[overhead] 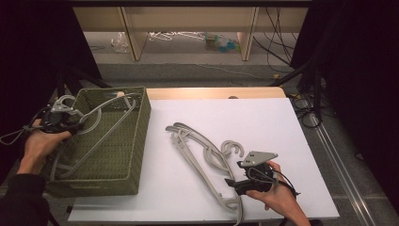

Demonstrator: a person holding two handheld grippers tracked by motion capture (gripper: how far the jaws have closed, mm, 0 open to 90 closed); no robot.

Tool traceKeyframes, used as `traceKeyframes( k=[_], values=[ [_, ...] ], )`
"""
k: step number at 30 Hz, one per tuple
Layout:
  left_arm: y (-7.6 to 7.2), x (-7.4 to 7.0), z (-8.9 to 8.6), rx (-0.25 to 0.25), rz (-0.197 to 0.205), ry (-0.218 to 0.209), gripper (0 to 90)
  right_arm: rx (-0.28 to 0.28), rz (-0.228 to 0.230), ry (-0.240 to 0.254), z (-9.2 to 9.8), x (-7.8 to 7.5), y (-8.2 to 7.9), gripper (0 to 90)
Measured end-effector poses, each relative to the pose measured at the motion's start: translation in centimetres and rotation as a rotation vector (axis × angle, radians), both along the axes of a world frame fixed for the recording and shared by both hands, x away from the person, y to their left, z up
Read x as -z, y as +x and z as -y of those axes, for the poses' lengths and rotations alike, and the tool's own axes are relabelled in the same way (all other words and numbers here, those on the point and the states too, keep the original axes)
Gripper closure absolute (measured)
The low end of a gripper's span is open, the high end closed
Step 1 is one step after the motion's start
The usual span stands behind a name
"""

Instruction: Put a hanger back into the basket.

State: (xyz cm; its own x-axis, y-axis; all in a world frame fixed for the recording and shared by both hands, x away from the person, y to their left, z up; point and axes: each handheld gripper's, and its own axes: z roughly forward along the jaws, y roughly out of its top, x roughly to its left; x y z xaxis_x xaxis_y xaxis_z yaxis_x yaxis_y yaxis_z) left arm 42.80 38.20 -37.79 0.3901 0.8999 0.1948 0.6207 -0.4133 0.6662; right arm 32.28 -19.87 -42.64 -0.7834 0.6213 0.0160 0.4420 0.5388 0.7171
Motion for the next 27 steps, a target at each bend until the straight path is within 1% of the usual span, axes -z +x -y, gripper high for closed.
traceKeyframes(
  k=[3, 4, 5, 6, 7, 8, 9, 10, 11, 13, 14, 15, 16, 17, 18, 19, 20, 21, 22, 23, 24, 25, 26, 27],
  values=[
    [0.1, 0.5, 0.3, 0.011, -0.015, 0.013, 81.3, 0.000, -0.006, -0.001, 0.0, 0.0, 0.0, 27.1],
    [0.3, 0.8, 0.5, 0.011, -0.019, 0.011, 81.1, 0.000, -0.006, -0.002, 0.0, 0.0, 0.0, 27.1],
    [0.4, 0.8, 0.5, 0.013, -0.028, 0.022, 81.1, 0.007, 0.006, 0.009, -0.1, 0.2, 0.0, 27.1],
    [0.5, 1.1, 0.6, 0.010, -0.030, 0.017, 81.0, -0.002, -0.008, -0.001, -0.1, 0.1, 0.0, 27.1],
    [0.6, 1.2, 0.7, 0.014, -0.041, 0.030, 80.8, -0.002, -0.009, -0.001, -0.1, 0.1, 0.0, 27.1],
    [0.8, 1.5, 0.8, 0.002, -0.042, 0.015, 80.5, -0.005, -0.006, -0.004, -0.1, 0.1, 0.0, 27.1],
    [1.0, 1.7, 0.8, 0.003, -0.051, 0.015, 80.2, 0.004, 0.009, 0.006, -0.2, 0.2, 0.0, 27.1],
    [1.2, 2.1, 0.9, -0.004, -0.063, 0.021, 79.9, -0.002, -0.012, -0.002, -0.1, 0.1, 0.0, 27.1],
    [1.4, 2.5, 1.0, -0.009, -0.072, 0.026, 79.7, -0.002, -0.009, -0.003, -0.1, 0.1, 0.0, 27.1],
    [1.6, 3.1, 1.1, -0.025, -0.094, 0.016, 79.6, -0.003, -0.005, -0.005, 0.0, 0.1, 0.0, 27.1],
    [1.8, 3.5, 1.1, -0.010, -0.101, 0.030, 79.7, -0.004, -0.007, -0.004, 0.0, 0.1, 0.0, 27.1],
    [1.8, 3.8, 1.1, -0.018, -0.104, 0.048, 79.8, -0.002, -0.009, -0.004, 0.0, 0.1, 0.0, 27.1],
    [1.8, 3.9, 1.1, -0.030, -0.098, 0.041, 79.9, -0.002, -0.009, -0.004, 0.0, 0.1, 0.0, 27.0],
    [1.7, 3.9, 1.0, -0.048, -0.101, 0.020, 79.6, -0.001, -0.010, -0.003, 0.0, 0.1, 0.0, 27.1],
    [1.8, 3.7, 0.6, -0.025, -0.097, 0.021, 79.0, -0.002, -0.006, -0.005, 0.1, 0.1, 0.0, 27.1],
    [1.6, 3.6, 0.7, -0.051, -0.096, 0.005, 76.8, 0.000, -0.009, -0.005, 0.1, 0.2, 0.1, 27.1],
    [1.4, 3.4, 0.7, -0.060, -0.085, 0.005, 71.8, 0.000, -0.010, -0.006, 0.1, 0.2, 0.1, 27.1],
    [1.2, 3.1, 0.7, -0.089, -0.081, -0.001, 68.3, 0.000, -0.008, -0.006, 0.1, 0.2, 0.1, 27.0],
    [1.0, 2.9, 0.6, -0.104, -0.071, -0.013, 67.1, 0.001, -0.008, -0.006, 0.1, 0.2, 0.1, 27.1],
    [0.8, 2.6, 0.5, -0.121, -0.054, -0.022, 64.0, 0.010, 0.003, 0.005, 0.0, 0.4, 0.1, 27.1],
    [0.4, 2.2, 0.6, -0.145, -0.033, -0.045, 61.0, 0.011, 0.003, 0.004, 0.0, 0.4, 0.1, 27.1],
    [0.2, 2.0, 0.6, -0.141, -0.017, -0.062, 59.7, 0.007, 0.010, 0.003, 0.0, 0.4, 0.1, 27.1],
    [-0.1, 1.6, 0.7, -0.128, 0.003, -0.078, 58.9, 0.008, 0.008, 0.003, 0.0, 0.5, 0.1, 27.1],
    [-0.5, 1.3, 1.0, -0.129, 0.023, -0.101, 57.3, 0.010, 0.007, 0.003, 0.0, 0.5, 0.2, 27.1]
  ],
)
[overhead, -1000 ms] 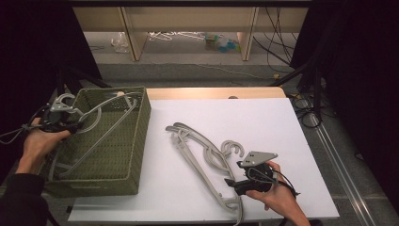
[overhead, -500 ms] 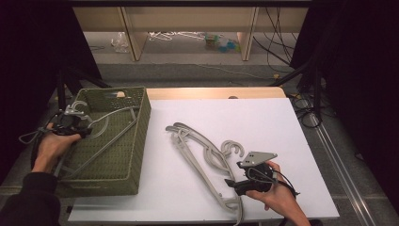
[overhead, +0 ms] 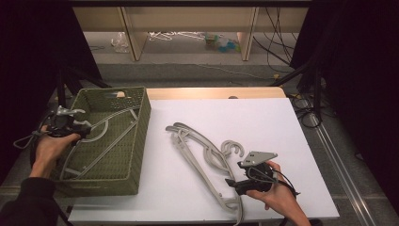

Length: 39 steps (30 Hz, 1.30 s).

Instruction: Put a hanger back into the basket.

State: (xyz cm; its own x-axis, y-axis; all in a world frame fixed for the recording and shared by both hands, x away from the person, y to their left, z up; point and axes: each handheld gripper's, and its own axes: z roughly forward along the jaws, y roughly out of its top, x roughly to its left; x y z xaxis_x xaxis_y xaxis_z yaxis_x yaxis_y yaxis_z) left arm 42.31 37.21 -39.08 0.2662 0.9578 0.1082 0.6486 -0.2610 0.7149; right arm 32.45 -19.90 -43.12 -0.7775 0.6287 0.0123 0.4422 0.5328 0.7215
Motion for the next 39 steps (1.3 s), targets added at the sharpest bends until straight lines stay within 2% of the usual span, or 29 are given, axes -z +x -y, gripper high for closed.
traceKeyframes(
  k=[2, 3, 4, 5, 7, 9, 12, 14, 15, 16, 17, 18, 19, 21, 22, 24, 25, 26, 27, 29, 31, 32, 33, 35, 36, 37, 38, 39],
  values=[
    [-1.0, -0.9, 0.6, 0.000, 0.049, -0.050, 50.6, 0.005, -0.006, 0.003, 0.0, 0.0, 0.1, 27.1],
    [-1.5, -1.4, 0.7, 0.023, 0.078, -0.059, 48.1, 0.003, -0.019, -0.001, 0.1, 0.0, 0.0, 27.1],
    [-2.4, -2.0, 1.2, 0.029, 0.106, -0.085, 46.5, 0.004, 0.002, 0.003, 0.1, 0.1, 0.1, 27.1],
    [-2.9, -2.3, 1.6, 0.033, 0.129, -0.099, 44.5, 0.011, -0.023, 0.002, 0.2, 0.1, 0.1, 27.1],
    [-4.4, -3.1, 2.6, 0.046, 0.167, -0.129, 40.6, 0.013, -0.035, 0.002, 0.3, 0.2, 0.2, 27.1],
    [-6.1, -4.0, 3.7, 0.093, 0.202, -0.139, 37.1, 0.027, -0.041, 0.012, 0.3, 0.5, 0.3, 27.1],
    [-8.2, -4.8, 5.7, 0.148, 0.249, -0.218, 34.4, 0.038, -0.051, 0.021, 0.4, 0.7, 0.4, 27.1],
    [-9.5, -4.8, 7.4, 0.200, 0.264, -0.246, 32.9, 0.053, -0.048, 0.032, 0.3, 1.0, 0.5, 27.1],
    [-10.2, -4.7, 8.5, 0.225, 0.258, -0.263, 32.2, 0.056, -0.058, 0.029, 0.4, 1.0, 0.5, 27.1],
    [-10.7, -4.5, 9.5, 0.264, 0.265, -0.248, 31.6, 0.052, -0.069, 0.018, 0.5, 1.0, 0.5, 27.1],
    [-11.1, -4.2, 10.3, 0.276, 0.268, -0.248, 31.0, 0.060, -0.069, 0.016, 0.5, 1.1, 0.5, 27.1],
    [-11.6, -3.9, 11.4, 0.285, 0.260, -0.258, 30.0, 0.063, -0.072, 0.019, 0.5, 1.1, 0.5, 27.1],
    [-12.0, -3.3, 12.5, 0.333, 0.259, -0.255, 29.6, 0.063, -0.066, 0.015, 0.5, 1.2, 0.6, 27.1],
    [-12.7, -2.6, 14.3, 0.368, 0.248, -0.277, 29.6, 0.080, -0.071, 0.018, 0.4, 1.4, 0.5, 27.1],
    [-13.1, -2.1, 15.4, 0.408, 0.243, -0.270, 29.5, 0.068, -0.072, 0.000, 0.5, 1.4, 0.6, 27.1],
    [-13.6, -1.4, 17.0, 0.444, 0.247, -0.265, 27.9, 0.078, -0.079, 0.009, 0.4, 1.6, 0.4, 27.1],
    [-13.9, -0.9, 18.0, 0.476, 0.243, -0.272, 27.4, 0.070, -0.080, -0.005, 0.5, 1.6, 0.5, 27.1],
    [-14.1, -0.7, 18.5, 0.484, 0.232, -0.284, 26.4, 0.074, -0.083, -0.002, 0.5, 1.7, 0.4, 27.1],
    [-14.4, -0.3, 19.4, 0.482, 0.211, -0.314, 25.7, 0.076, -0.084, 0.000, 0.5, 1.7, 0.4, 27.1],
    [-14.6, 0.3, 20.4, 0.499, 0.214, -0.312, 24.1, 0.078, -0.080, -0.003, 0.4, 1.7, 0.5, 27.0],
    [-14.9, 1.3, 21.4, 0.515, 0.193, -0.339, 21.5, 0.085, -0.080, 0.000, 0.2, 1.9, 0.5, 27.1],
    [-15.0, 1.6, 21.6, 0.521, 0.190, -0.340, 20.2, 0.075, -0.063, -0.007, 0.2, 2.0, 0.6, 27.1],
    [-15.1, 1.9, 21.8, 0.514, 0.191, -0.345, 19.3, 0.070, -0.077, -0.021, 0.2, 1.9, 0.6, 27.1],
    [-15.2, 2.3, 21.9, 0.507, 0.194, -0.352, 18.3, 0.071, -0.072, -0.032, 0.2, 2.0, 0.6, 27.1],
    [-15.2, 2.6, 22.0, 0.510, 0.197, -0.358, 17.4, 0.083, -0.089, -0.031, 0.2, 2.0, 0.5, 27.1],
    [-15.3, 2.8, 22.1, 0.513, 0.204, -0.361, 17.1, 0.086, -0.078, -0.027, 0.1, 2.2, 0.6, 27.1],
    [-15.4, 2.9, 22.2, 0.516, 0.201, -0.347, 17.0, 0.072, -0.078, -0.047, 0.2, 2.2, 0.7, 27.1],
    [-15.5, 3.1, 22.3, 0.528, 0.203, -0.334, 17.0, 0.082, -0.096, -0.046, 0.1, 2.2, 0.6, 27.1]
  ],
)
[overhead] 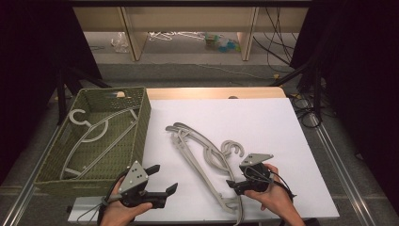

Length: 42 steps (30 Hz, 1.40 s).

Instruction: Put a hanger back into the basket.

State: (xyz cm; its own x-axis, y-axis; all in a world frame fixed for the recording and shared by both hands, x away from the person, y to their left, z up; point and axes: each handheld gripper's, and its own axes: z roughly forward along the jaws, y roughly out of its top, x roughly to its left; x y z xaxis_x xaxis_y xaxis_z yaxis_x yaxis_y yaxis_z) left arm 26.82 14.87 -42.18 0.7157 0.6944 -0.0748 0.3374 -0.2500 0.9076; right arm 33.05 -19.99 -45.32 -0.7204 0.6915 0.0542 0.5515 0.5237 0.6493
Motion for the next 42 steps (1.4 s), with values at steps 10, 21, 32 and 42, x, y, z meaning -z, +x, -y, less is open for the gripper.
traceKeyframes(
  k=[10, 21, 32, 42],
  values=[
    [-0.1, 1.0, 0.2, 0.003, -0.037, -0.024, 16.7, 0.004, -0.026, -0.059, -0.6, 0.9, 1.6, 32.3],
    [-0.1, 1.0, 0.1, 0.007, -0.033, -0.030, 17.1, -0.013, -0.126, -0.108, -1.3, 1.6, 2.7, 48.5],
    [-0.1, 1.3, 0.3, 0.033, -0.063, -0.051, 17.8, 0.000, -0.144, -0.106, -1.7, 1.5, 3.4, 65.9],
    [-0.2, 1.3, 0.3, 0.044, -0.064, -0.043, 17.9, 0.065, -0.120, -0.079, -1.4, 0.1, 3.7, 70.8]
  ],
)
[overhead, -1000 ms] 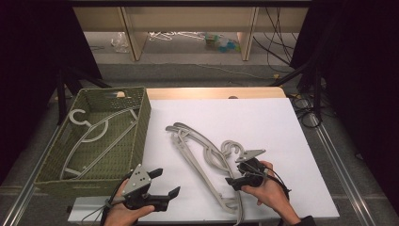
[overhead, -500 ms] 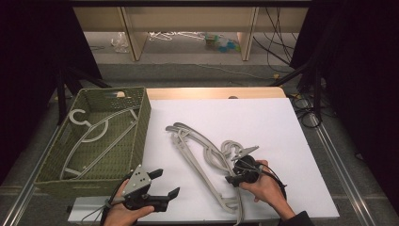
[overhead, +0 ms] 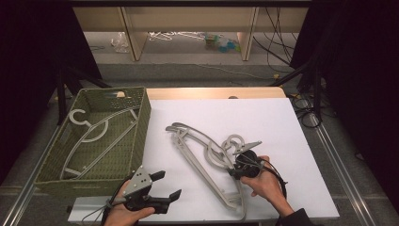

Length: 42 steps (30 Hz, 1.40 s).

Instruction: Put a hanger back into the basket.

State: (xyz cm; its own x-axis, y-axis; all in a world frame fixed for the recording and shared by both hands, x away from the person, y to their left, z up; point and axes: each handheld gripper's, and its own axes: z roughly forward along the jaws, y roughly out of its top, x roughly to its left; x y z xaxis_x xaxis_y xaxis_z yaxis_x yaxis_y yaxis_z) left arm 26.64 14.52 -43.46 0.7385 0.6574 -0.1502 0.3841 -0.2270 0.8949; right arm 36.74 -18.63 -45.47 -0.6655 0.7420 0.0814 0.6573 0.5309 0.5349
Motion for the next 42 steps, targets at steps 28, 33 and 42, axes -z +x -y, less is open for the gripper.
traceKeyframes(
  k=[28, 33, 42],
  values=[
    [0.1, 0.0, -0.3, -0.005, 0.017, 0.026, 18.4, -0.040, 0.173, 0.059, 0.2, -3.8, -0.9, 81.9],
    [0.2, 0.0, -0.3, -0.011, 0.020, 0.026, 19.0, -0.074, 0.205, 0.067, 0.2, -4.2, -1.4, 82.1],
    [0.4, 0.0, -0.3, -0.016, 0.025, 0.012, 19.3, -0.170, 0.175, 0.062, -0.4, -4.3, -2.4, 82.1]
  ],
)
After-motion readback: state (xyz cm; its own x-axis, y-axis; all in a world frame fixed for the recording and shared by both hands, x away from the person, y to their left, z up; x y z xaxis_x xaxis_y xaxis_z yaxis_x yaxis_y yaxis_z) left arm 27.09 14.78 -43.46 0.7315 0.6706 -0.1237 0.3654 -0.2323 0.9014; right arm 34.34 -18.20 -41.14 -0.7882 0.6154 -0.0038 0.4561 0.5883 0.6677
